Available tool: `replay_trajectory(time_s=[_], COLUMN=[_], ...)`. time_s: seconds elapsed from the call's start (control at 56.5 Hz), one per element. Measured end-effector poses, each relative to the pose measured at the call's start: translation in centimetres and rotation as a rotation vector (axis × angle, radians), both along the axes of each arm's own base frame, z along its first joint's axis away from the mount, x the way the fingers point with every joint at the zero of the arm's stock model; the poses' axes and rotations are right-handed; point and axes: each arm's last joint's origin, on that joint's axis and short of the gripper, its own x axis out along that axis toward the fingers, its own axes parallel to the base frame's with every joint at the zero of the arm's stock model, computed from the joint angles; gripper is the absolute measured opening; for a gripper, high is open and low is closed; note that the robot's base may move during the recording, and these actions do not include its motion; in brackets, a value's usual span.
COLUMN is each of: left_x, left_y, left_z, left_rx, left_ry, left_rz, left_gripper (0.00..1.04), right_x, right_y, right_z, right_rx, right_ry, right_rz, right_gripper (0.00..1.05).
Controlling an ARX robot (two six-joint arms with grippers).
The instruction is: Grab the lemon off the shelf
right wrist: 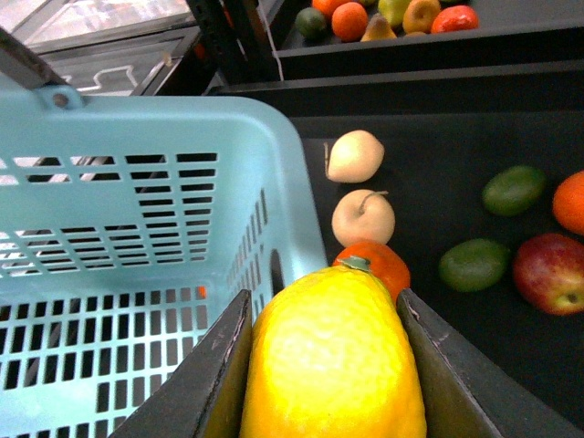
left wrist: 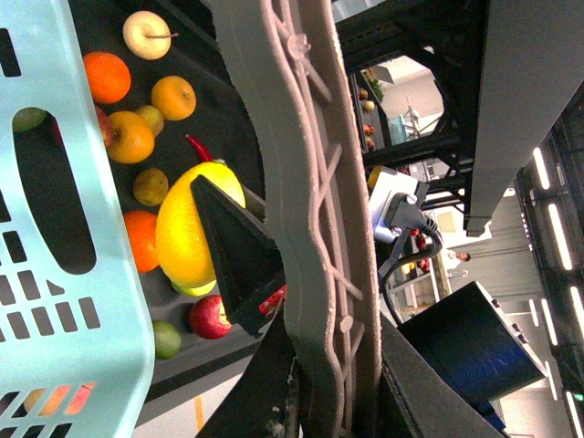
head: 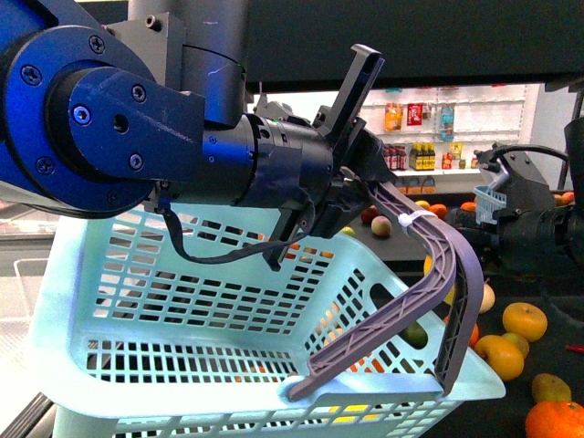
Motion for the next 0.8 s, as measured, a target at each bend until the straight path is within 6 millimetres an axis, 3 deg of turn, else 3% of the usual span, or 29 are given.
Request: replay_trajectory(time_s=[0.265,0.389,0.602,0.796], left_x=[0.0,0.0,0.0,0.0], left_y=[0.0,0.0,0.0,0.0], left_z=[0.0,0.0,0.0,0.0], left_rx=[0.000,0.001,0.000,0.001], left_ry=[0.000,-0.001,0.000,-0.001], left_rz=[0.001,0.001,0.000,0.002], left_gripper=[0.12,0.12,0.12,0.12], right_x=[-0.7,-0.9,-0.9,-3.0], right_y=[2.6,2.9,2.6,1.4], right_z=[-1.1,-1.1,-0.7,1.3], right_rx=[0.009,0.015,0.008,-0.198], right_ry=[0.038,0.037,0.033,-0.052], right_rz=[0.070,0.098,0.073,-0.054], right_gripper=[0.42,0.67,0.97,0.97])
